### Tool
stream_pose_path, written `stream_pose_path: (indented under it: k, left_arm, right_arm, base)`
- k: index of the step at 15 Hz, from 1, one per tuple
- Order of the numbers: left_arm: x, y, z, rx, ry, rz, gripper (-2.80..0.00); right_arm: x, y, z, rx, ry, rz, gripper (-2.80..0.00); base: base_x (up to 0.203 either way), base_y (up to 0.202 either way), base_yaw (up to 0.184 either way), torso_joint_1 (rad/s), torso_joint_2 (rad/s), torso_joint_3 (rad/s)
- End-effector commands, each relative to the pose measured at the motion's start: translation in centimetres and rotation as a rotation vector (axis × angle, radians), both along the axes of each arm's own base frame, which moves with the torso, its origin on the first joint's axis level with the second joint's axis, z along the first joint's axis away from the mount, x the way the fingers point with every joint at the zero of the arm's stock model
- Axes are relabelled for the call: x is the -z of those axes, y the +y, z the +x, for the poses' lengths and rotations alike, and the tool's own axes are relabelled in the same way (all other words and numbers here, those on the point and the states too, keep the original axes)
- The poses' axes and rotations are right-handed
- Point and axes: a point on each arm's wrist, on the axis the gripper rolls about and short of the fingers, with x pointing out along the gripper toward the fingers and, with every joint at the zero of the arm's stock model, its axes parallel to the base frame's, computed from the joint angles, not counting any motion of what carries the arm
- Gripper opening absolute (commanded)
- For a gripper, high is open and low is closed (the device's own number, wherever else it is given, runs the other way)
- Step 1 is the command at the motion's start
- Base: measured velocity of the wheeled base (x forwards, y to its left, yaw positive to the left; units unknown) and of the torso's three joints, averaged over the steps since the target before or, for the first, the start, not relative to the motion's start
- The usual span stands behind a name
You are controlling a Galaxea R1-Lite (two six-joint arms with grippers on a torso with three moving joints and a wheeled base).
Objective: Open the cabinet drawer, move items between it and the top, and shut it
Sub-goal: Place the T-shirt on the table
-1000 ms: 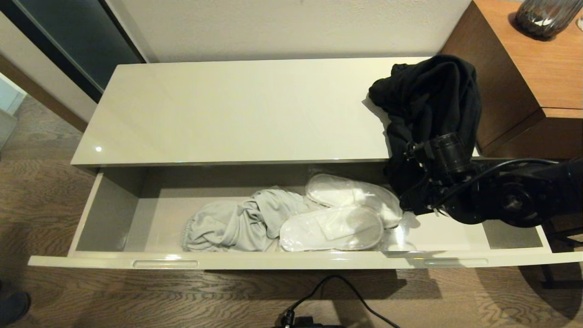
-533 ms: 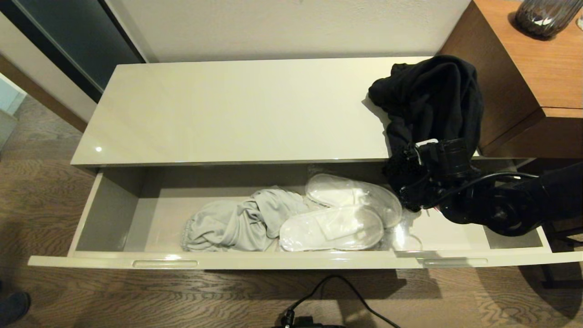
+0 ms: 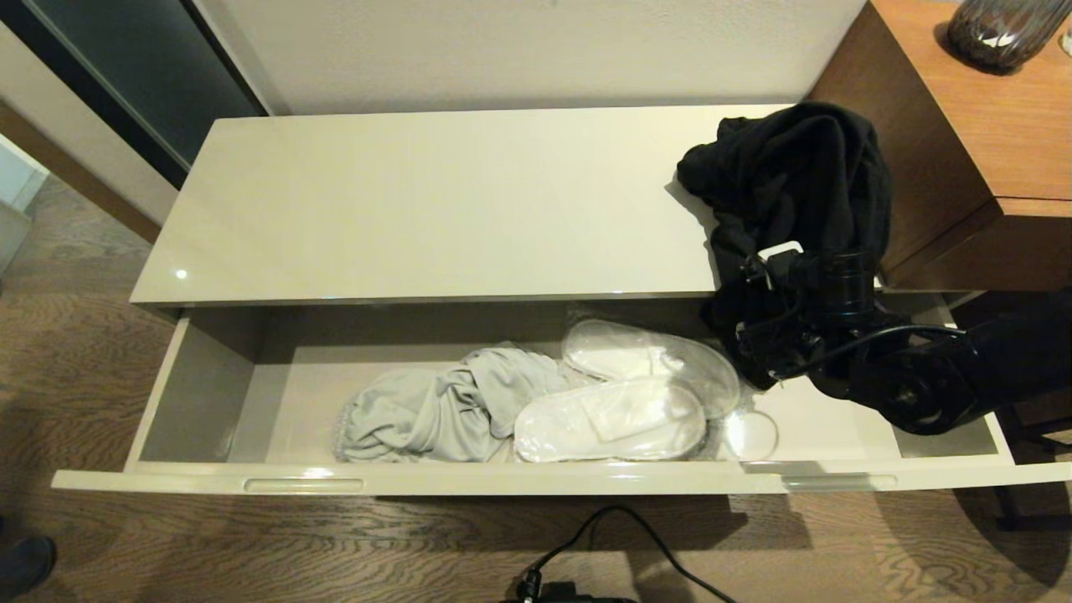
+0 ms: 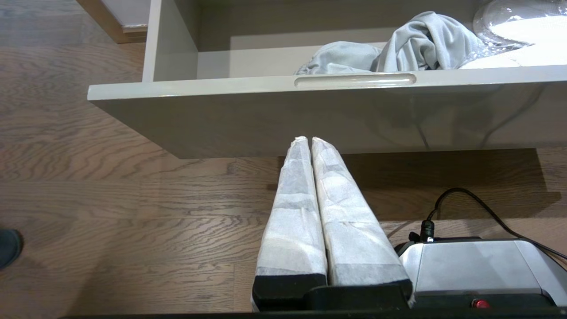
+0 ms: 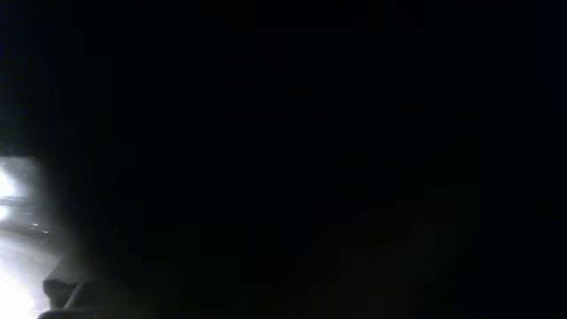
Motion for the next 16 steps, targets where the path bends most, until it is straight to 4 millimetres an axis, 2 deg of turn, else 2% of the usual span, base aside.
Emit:
stream_pose_path:
  k: [1, 4, 7, 11, 12, 16]
  left_arm:
    - [0.0, 0.0, 0.0, -0.001, 0.002, 0.0, -2.8]
    - [0.0, 0.0, 0.0, -0.001, 0.002, 0.0, -2.8]
    - [0.0, 0.0, 0.0, -0.001, 0.002, 0.001, -2.8]
    - [0.0, 0.0, 0.0, -0.001, 0.002, 0.0, -2.8]
    - [0.0, 0.0, 0.0, -0.001, 0.002, 0.0, -2.8]
    - [0.0, 0.0, 0.0, -0.001, 0.002, 0.0, -2.8]
  right_arm:
    - [0.4, -0.7, 0.7, 0.02, 0.009, -0.017, -2.8]
    - [-0.5, -0.9, 0.1, 0.017, -0.002, -0.019, -2.8]
    - [-2.5, -1.1, -0.8, 0.013, -0.017, -0.027, -2.8]
    - [-10.8, -1.6, -3.3, 0.005, -0.056, -0.02, -2.8]
    - [-13.5, -1.6, -3.6, 0.002, -0.076, -0.013, -2.8]
    - [-21.0, -1.8, -4.1, -0.007, -0.134, 0.0, -2.8]
  base:
    - [0.0, 0.0, 0.0, 0.0, 0.0, 0.0]
    - [0.0, 0.0, 0.0, 0.0, 0.0, 0.0]
    - [0.0, 0.0, 0.0, 0.0, 0.0, 0.0]
    - [0.0, 0.0, 0.0, 0.0, 0.0, 0.0]
    - [0.0, 0.0, 0.0, 0.0, 0.0, 0.0]
    - [0.0, 0.0, 0.0, 0.0, 0.0, 0.0]
